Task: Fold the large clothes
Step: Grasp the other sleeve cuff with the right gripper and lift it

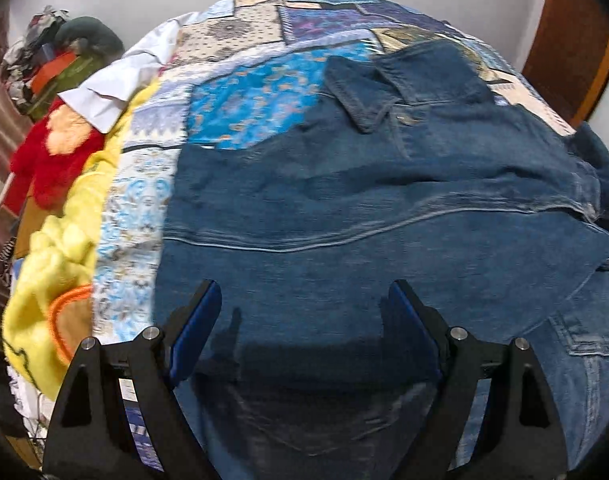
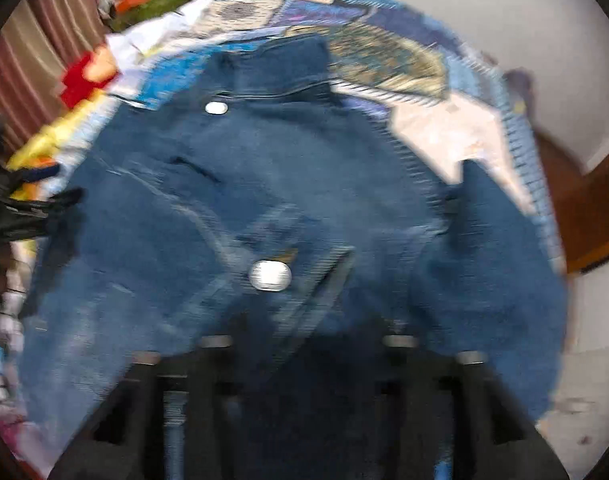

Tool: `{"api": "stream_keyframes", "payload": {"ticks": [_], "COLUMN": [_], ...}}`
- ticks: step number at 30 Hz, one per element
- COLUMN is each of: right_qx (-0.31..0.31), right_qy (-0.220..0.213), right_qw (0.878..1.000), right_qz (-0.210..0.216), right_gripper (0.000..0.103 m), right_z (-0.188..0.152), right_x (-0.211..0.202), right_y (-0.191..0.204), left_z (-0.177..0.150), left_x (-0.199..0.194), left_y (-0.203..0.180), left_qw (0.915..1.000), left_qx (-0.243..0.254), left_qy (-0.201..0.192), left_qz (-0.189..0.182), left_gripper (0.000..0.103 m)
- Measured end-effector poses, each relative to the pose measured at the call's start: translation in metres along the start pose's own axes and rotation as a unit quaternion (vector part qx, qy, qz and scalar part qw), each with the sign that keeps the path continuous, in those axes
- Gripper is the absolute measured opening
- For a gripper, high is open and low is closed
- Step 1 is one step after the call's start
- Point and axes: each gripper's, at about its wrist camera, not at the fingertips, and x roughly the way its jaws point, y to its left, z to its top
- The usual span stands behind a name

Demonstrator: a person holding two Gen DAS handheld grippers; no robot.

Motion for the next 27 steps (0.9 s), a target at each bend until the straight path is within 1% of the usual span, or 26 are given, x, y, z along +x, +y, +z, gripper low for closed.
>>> {"api": "stream_keyframes", "payload": {"ticks": [1, 3, 5, 7, 8, 10, 11, 13, 15, 17, 18, 19, 20, 21, 23, 25, 27], "right_qx": [-0.005, -0.002, 0.023, 0.051, 0.071, 0.103, 0.114, 0.128, 0.13, 0.13, 0.134, 0.139, 0.138, 0.136, 0.118, 0.105, 0.108], "right_qy": [-0.006, -0.008, -0.012, -0.023, -0.029, -0.032, -0.031, -0.028, -0.023, -0.008, -0.004, -0.001, 0.0, -0.004, -0.018, -0.035, -0.052], "right_qw": [1.0, 1.0, 0.999, 0.997, 0.995, 0.989, 0.986, 0.983, 0.983, 0.982, 0.98, 0.978, 0.978, 0.979, 0.982, 0.984, 0.983], "right_qz": [-0.019, -0.004, 0.019, 0.047, 0.069, 0.105, 0.116, 0.129, 0.124, 0.138, 0.144, 0.155, 0.158, 0.15, 0.145, 0.137, 0.14], "right_gripper": [0.078, 0.078, 0.078, 0.078, 0.078, 0.078, 0.078, 0.077, 0.073, 0.065, 0.063, 0.056, 0.052, 0.049, 0.032, 0.023, 0.021], "right_z": [-0.003, -0.009, -0.009, -0.008, -0.005, 0.002, 0.005, 0.016, 0.022, 0.028, 0.029, 0.03, 0.031, 0.032, 0.033, 0.035, 0.039], "right_x": [0.0, -0.001, -0.006, -0.013, -0.016, -0.014, -0.011, 0.001, 0.011, 0.025, 0.029, 0.035, 0.038, 0.039, 0.035, 0.026, 0.014], "right_y": [-0.001, -0.006, -0.017, -0.024, -0.029, -0.034, -0.035, -0.035, -0.031, -0.026, -0.025, -0.021, -0.019, -0.016, -0.009, -0.005, -0.008], "left_z": [0.0, -0.002, -0.004, -0.007, -0.007, -0.005, -0.003, 0.001, 0.005, 0.011, 0.013, 0.014, 0.016, 0.016, 0.02, 0.023, 0.026], "left_x": [0.0, 0.003, 0.011, 0.017, 0.017, 0.012, 0.009, 0.004, 0.0, -0.002, -0.002, -0.001, 0.001, 0.002, 0.008, 0.013, 0.017], "left_y": [-0.004, -0.016, -0.03, -0.041, -0.043, -0.043, -0.041, -0.032, -0.017, 0.007, 0.018, 0.028, 0.042, 0.049, 0.073, 0.091, 0.107], "left_qw": [1.0, 0.9997, 0.9993, 0.9989, 0.9988, 0.9986, 0.9987, 0.9988, 0.9988, 0.9985, 0.998, 0.9974, 0.9962, 0.9954, 0.9922, 0.9888, 0.9848], "left_qx": [0.001, 0.008, 0.025, 0.041, 0.046, 0.052, 0.051, 0.046, 0.035, 0.012, 0.0, -0.01, -0.025, -0.034, -0.061, -0.082, -0.11], "left_qy": [0.0, 0.003, 0.016, 0.019, 0.014, 0.006, 0.003, -0.006, -0.012, -0.014, -0.013, -0.011, -0.007, -0.004, 0.004, 0.009, 0.011], "left_qz": [-0.007, -0.021, -0.025, -0.011, -0.006, -0.001, 0.003, 0.014, 0.032, 0.052, 0.061, 0.071, 0.084, 0.09, 0.109, 0.124, 0.134], "left_gripper": [0.086, 0.086, 0.086, 0.086, 0.086, 0.086, 0.086, 0.086, 0.086, 0.086, 0.086, 0.086, 0.086, 0.086, 0.086, 0.086, 0.086]}}
